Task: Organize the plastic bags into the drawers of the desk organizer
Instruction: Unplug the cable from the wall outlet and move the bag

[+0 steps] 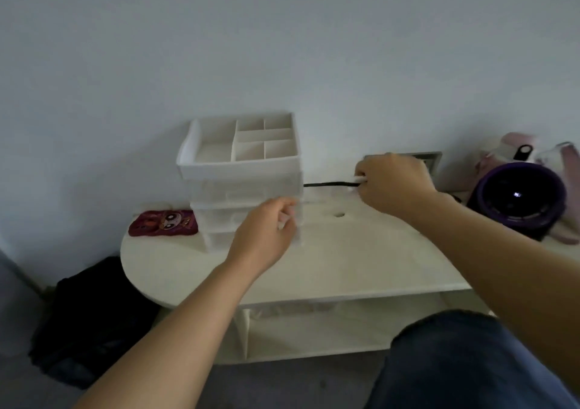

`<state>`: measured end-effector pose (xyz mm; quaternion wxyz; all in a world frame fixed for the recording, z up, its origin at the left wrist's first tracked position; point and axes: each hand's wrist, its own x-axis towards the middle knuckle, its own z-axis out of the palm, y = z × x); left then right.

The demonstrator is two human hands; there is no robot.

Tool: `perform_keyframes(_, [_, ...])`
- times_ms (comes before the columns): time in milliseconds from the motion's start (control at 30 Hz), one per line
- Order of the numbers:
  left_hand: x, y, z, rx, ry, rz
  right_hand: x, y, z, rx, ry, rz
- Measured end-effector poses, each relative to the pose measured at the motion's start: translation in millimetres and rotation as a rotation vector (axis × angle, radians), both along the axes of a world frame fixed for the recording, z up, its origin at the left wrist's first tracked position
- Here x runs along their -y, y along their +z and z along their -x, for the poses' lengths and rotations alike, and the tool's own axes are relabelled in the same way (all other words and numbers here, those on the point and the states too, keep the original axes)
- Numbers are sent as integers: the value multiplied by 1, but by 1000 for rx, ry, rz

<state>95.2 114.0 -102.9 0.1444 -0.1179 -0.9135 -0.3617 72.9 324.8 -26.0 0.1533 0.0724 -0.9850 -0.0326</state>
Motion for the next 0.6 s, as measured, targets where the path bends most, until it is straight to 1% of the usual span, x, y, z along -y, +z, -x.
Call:
perform_keyframes(67, [-4, 14, -5, -74, -56, -11, 3, 34, -14, -5, 28, 61])
perform_keyframes(133, [0, 32, -14, -142, -74, 15, 5, 58, -29, 32, 60, 163])
perform_keyframes(167, [4, 41, -18, -169, -71, 23, 6, 68, -37, 67, 92, 227])
perform_keyframes(233, [16, 55, -23, -190, -40, -27, 8, 80, -48, 166, 172, 390])
perform_keyframes(300, [33, 65, -29, -132, -25, -150, 13, 84, -57, 251, 237, 588])
perform_keyframes(367, [49, 71, -37, 18, -29, -309, 22, 82, -62, 309, 280, 775])
perform_keyframes(433, [62, 73, -43, 177, -23, -427, 31, 73, -63, 350, 305, 880])
perform_keyframes(500, [78, 71, -48, 238, -19, -420, 43, 62, -61, 383, 318, 943])
perform_keyframes(567, [91, 66, -48, 209, -62, -373, 50, 50, -58, 415, 318, 988])
perform_keyframes(600, [96, 64, -47, 175, -80, -347, 53, 46, -56, 420, 312, 971])
